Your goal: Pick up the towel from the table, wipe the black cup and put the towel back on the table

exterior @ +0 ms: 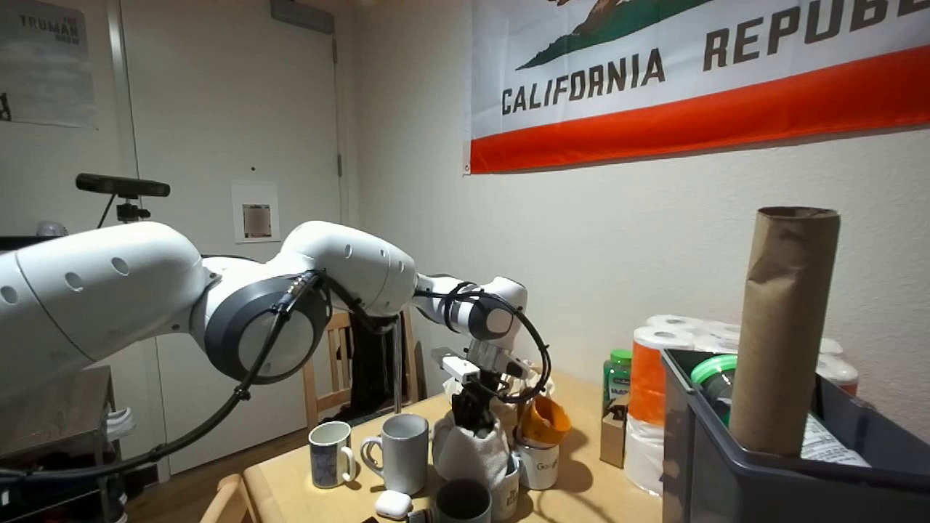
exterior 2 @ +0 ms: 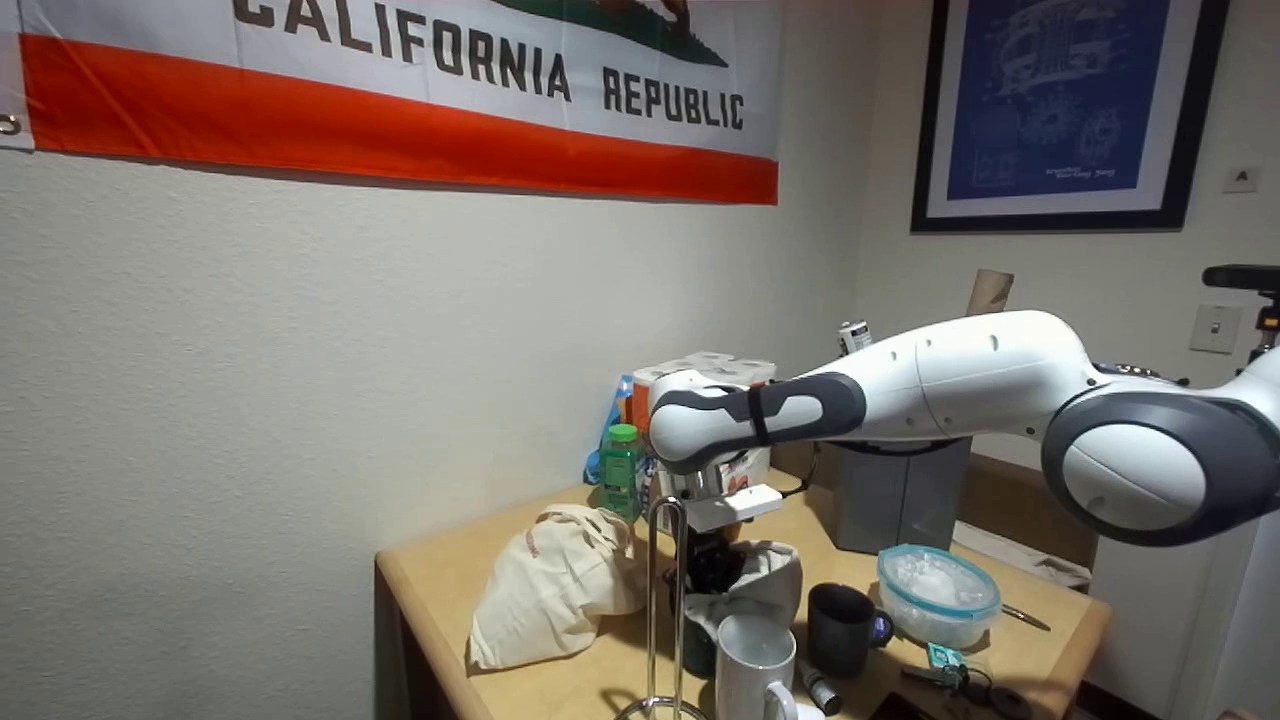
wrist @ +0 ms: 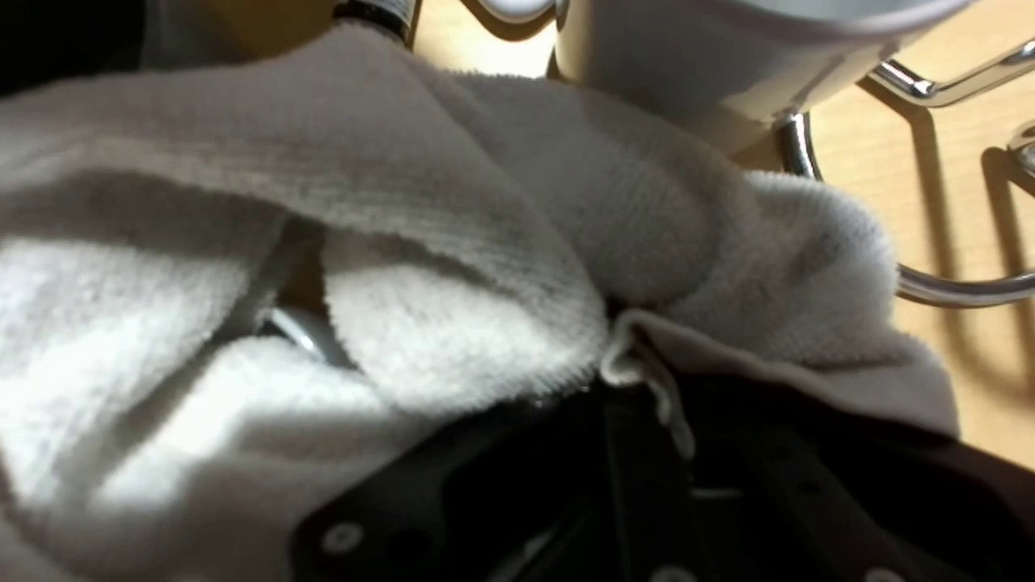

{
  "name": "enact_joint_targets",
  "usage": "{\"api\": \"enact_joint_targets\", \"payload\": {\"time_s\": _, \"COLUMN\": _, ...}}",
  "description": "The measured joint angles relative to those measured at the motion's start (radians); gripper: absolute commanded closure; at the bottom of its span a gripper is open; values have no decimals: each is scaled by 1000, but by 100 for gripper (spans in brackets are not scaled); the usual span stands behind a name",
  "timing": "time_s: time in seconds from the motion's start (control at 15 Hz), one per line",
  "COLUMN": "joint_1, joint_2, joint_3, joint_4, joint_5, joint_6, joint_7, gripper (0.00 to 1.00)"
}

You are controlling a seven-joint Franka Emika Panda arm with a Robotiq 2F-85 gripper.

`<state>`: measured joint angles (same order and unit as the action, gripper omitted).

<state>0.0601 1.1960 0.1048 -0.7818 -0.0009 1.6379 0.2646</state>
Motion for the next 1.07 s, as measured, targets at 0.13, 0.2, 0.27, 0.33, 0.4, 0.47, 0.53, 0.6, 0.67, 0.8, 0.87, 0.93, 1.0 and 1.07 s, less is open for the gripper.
{"api": "enact_joint_targets", "payload": {"time_s": 0.13, "joint_1": 0, "joint_2": 0, "joint_3": 0, "joint_4": 2, "joint_5": 0, "joint_6": -1, "joint_7": -2, "gripper": 98}}
{"api": "enact_joint_targets", "payload": {"time_s": 0.2, "joint_1": -1, "joint_2": 0, "joint_3": 1, "joint_4": 4, "joint_5": 0, "joint_6": -5, "joint_7": -6, "gripper": 98}}
{"api": "enact_joint_targets", "payload": {"time_s": 0.27, "joint_1": -3, "joint_2": -1, "joint_3": 3, "joint_4": 8, "joint_5": 0, "joint_6": -11, "joint_7": -12, "gripper": 98}}
{"api": "enact_joint_targets", "payload": {"time_s": 0.33, "joint_1": -6, "joint_2": -1, "joint_3": 4, "joint_4": 15, "joint_5": 0, "joint_6": -21, "joint_7": -24, "gripper": 98}}
{"api": "enact_joint_targets", "payload": {"time_s": 0.4, "joint_1": -9, "joint_2": -3, "joint_3": 5, "joint_4": 23, "joint_5": 0, "joint_6": -34, "joint_7": -33, "gripper": 98}}
{"api": "enact_joint_targets", "payload": {"time_s": 0.47, "joint_1": -12, "joint_2": -6, "joint_3": 5, "joint_4": 34, "joint_5": 0, "joint_6": -52, "joint_7": -46, "gripper": 98}}
{"api": "enact_joint_targets", "payload": {"time_s": 0.53, "joint_1": -15, "joint_2": -8, "joint_3": 5, "joint_4": 48, "joint_5": 0, "joint_6": -73, "joint_7": -57, "gripper": 98}}
{"api": "enact_joint_targets", "payload": {"time_s": 0.6, "joint_1": -19, "joint_2": -10, "joint_3": 6, "joint_4": 65, "joint_5": 0, "joint_6": -97, "joint_7": -70, "gripper": 98}}
{"api": "enact_joint_targets", "payload": {"time_s": 0.67, "joint_1": -23, "joint_2": -13, "joint_3": 6, "joint_4": 82, "joint_5": 1, "joint_6": -121, "joint_7": -86, "gripper": 98}}
{"api": "enact_joint_targets", "payload": {"time_s": 0.8, "joint_1": -31, "joint_2": -22, "joint_3": 7, "joint_4": 119, "joint_5": 1, "joint_6": -174, "joint_7": -107, "gripper": 98}}
{"api": "enact_joint_targets", "payload": {"time_s": 0.87, "joint_1": -37, "joint_2": -26, "joint_3": 7, "joint_4": 136, "joint_5": 1, "joint_6": -196, "joint_7": -110, "gripper": 98}}
{"api": "enact_joint_targets", "payload": {"time_s": 0.93, "joint_1": -44, "joint_2": -31, "joint_3": 7, "joint_4": 153, "joint_5": 1, "joint_6": -213, "joint_7": -111, "gripper": 98}}
{"api": "enact_joint_targets", "payload": {"time_s": 1.0, "joint_1": -52, "joint_2": -34, "joint_3": 7, "joint_4": 169, "joint_5": 1, "joint_6": -224, "joint_7": -111, "gripper": 98}}
{"api": "enact_joint_targets", "payload": {"time_s": 1.07, "joint_1": -62, "joint_2": -36, "joint_3": 6, "joint_4": 185, "joint_5": 1, "joint_6": -230, "joint_7": -110, "gripper": 98}}
